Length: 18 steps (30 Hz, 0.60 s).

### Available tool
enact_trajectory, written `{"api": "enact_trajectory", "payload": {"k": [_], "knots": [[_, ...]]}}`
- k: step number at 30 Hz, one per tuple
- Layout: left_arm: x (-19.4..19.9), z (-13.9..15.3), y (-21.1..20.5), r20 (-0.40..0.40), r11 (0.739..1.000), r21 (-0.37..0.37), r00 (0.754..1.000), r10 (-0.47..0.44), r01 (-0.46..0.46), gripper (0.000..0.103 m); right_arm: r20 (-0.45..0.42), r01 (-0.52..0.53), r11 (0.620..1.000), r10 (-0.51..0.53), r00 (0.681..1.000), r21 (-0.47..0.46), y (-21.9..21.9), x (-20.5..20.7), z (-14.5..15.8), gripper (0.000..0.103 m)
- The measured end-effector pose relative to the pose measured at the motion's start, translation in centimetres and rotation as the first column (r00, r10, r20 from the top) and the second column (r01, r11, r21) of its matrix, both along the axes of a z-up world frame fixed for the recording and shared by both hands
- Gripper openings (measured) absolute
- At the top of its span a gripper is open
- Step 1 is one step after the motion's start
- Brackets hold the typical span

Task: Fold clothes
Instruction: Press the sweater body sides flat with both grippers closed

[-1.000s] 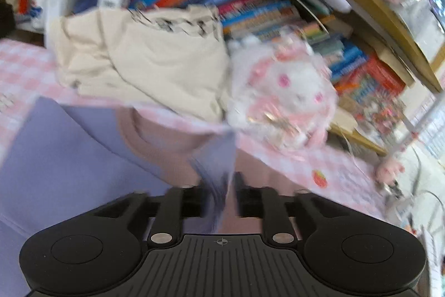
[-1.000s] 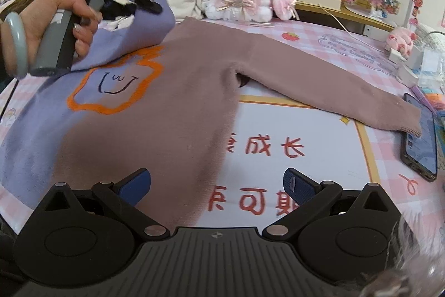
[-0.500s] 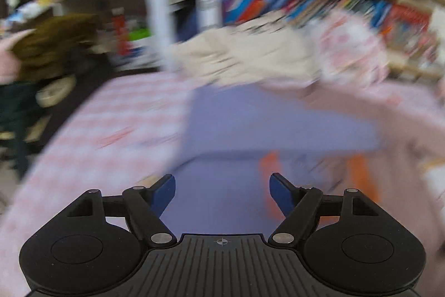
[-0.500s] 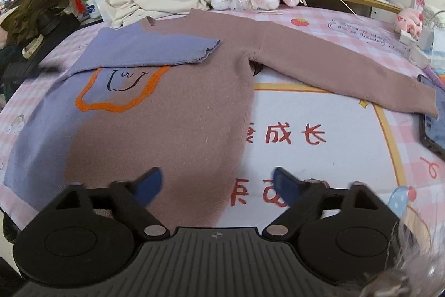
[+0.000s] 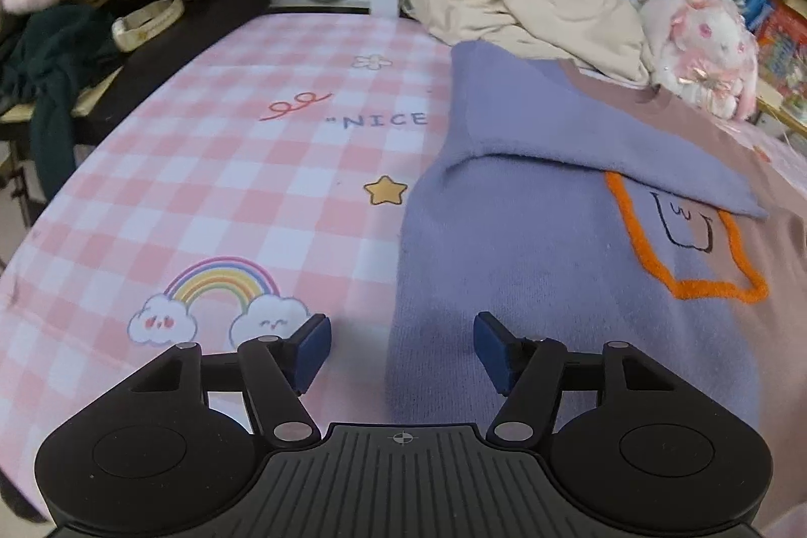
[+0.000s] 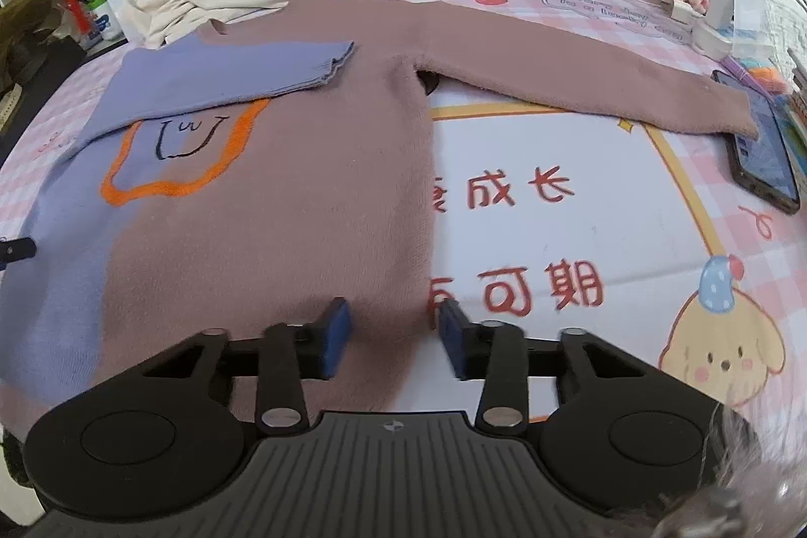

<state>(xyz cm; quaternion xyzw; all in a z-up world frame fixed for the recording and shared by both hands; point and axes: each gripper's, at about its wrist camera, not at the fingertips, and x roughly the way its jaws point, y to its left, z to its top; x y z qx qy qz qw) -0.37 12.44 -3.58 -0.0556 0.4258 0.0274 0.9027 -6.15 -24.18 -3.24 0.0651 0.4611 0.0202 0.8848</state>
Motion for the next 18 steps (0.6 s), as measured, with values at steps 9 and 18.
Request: {"api": "enact_trajectory", "payload": {"k": [9, 18], "knots": [[0.7, -0.1, 1.0, -0.004, 0.992, -0.055, 0.993, -0.114, 0.114, 0.003, 0.015, 0.041, 0.999, -0.041, 0.999, 0.000, 1.6, -0.2, 0.0, 0.012], [0.2, -0.1, 6.4, 0.004, 0.999, -0.037, 1.000, -0.027, 0.027, 0.004, 0.027, -0.078, 0.997, 0.079, 0.997, -0.007, 6.4, 0.9, 0.1, 0.012]]}}
